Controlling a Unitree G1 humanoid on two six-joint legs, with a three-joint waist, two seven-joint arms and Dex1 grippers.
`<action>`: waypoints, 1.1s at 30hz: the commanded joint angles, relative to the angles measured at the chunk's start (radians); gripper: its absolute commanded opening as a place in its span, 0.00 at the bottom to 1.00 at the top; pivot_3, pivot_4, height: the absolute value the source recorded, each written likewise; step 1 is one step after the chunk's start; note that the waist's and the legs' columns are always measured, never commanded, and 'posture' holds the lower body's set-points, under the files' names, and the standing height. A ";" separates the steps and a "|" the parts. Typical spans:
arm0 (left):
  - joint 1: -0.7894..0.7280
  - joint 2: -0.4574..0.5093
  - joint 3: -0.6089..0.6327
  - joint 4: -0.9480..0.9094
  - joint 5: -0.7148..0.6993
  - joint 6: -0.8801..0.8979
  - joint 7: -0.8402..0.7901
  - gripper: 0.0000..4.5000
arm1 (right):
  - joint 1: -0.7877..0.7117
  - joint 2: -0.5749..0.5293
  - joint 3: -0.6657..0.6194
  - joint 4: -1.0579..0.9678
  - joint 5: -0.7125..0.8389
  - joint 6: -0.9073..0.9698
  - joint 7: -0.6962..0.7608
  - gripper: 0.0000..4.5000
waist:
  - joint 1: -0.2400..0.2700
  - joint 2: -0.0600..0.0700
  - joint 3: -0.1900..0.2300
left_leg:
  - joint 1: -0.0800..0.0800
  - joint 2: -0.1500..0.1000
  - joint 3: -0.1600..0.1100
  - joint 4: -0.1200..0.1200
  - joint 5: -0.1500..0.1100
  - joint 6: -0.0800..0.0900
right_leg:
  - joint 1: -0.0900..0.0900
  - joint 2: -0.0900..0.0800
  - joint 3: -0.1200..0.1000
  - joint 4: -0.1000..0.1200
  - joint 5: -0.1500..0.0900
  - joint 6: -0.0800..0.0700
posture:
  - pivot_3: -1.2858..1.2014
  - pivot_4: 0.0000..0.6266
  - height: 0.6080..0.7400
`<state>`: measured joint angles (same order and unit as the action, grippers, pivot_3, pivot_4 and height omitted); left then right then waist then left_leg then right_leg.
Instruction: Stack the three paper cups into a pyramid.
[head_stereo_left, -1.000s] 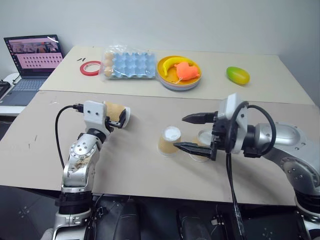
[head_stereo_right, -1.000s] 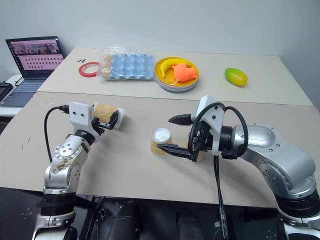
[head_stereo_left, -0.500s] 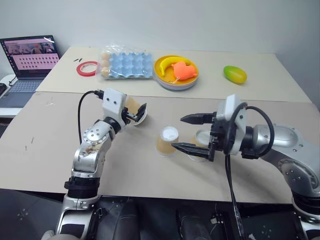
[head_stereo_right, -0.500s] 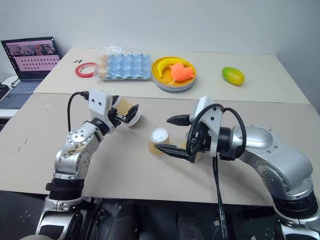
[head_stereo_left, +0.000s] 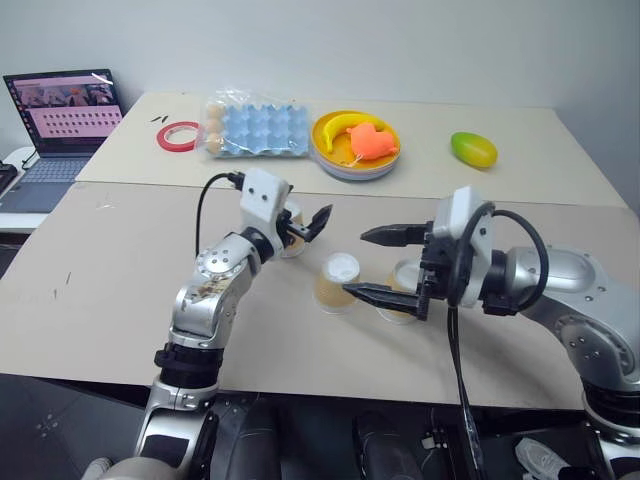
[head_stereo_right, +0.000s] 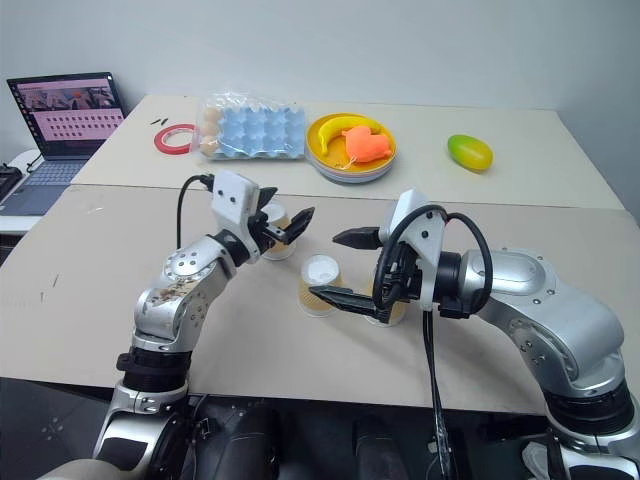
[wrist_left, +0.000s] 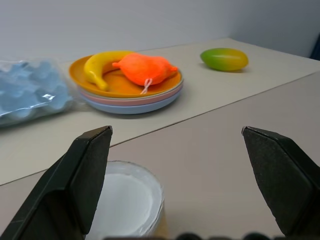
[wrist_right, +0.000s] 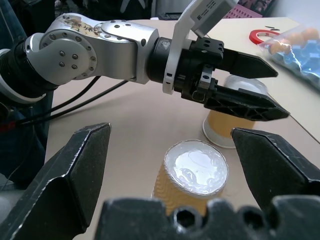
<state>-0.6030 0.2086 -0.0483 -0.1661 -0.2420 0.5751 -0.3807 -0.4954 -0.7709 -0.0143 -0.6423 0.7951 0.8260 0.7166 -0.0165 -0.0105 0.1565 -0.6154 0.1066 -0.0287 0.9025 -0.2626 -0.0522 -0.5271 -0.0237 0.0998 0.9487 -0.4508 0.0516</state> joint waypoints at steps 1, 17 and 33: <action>-0.034 0.003 -0.009 -0.043 -0.021 0.017 -0.021 0.98 | -0.019 0.007 -0.020 -0.019 -0.006 -0.030 -0.003 1.00 | -0.001 0.000 0.000 | 0.000 0.000 0.000 0.000 0.000 0.000 | 0.000 0.000 0.000 0.000 0.000 0.000 | 0.52 0.24 0.28; -0.103 0.125 0.280 -0.316 -0.320 0.264 -0.011 0.98 | -0.015 0.031 0.012 0.016 -0.036 -0.030 0.019 1.00 | -0.004 0.000 0.001 | 0.000 0.000 0.000 -0.002 0.000 0.000 | 0.000 0.000 0.000 -0.002 0.000 0.000 | 0.52 0.24 0.28; 0.312 0.248 0.310 -0.533 -0.420 0.363 0.063 0.98 | -0.014 0.035 0.010 0.018 -0.019 -0.025 0.049 1.00 | 0.004 0.000 0.001 | 0.000 0.000 0.000 0.000 0.000 0.000 | 0.000 0.000 0.000 -0.001 0.000 0.000 | 0.52 0.24 0.28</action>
<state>-0.2759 0.4487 0.2971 -0.7117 -0.6901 0.9929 -0.3130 -0.4946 -0.7380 0.0232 -0.5963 0.7615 0.8173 0.7630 -0.0128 -0.0109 0.1573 -0.6151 0.1070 -0.0286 0.9028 -0.2627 -0.0523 -0.5276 -0.0240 0.0995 0.9475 -0.4508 0.0516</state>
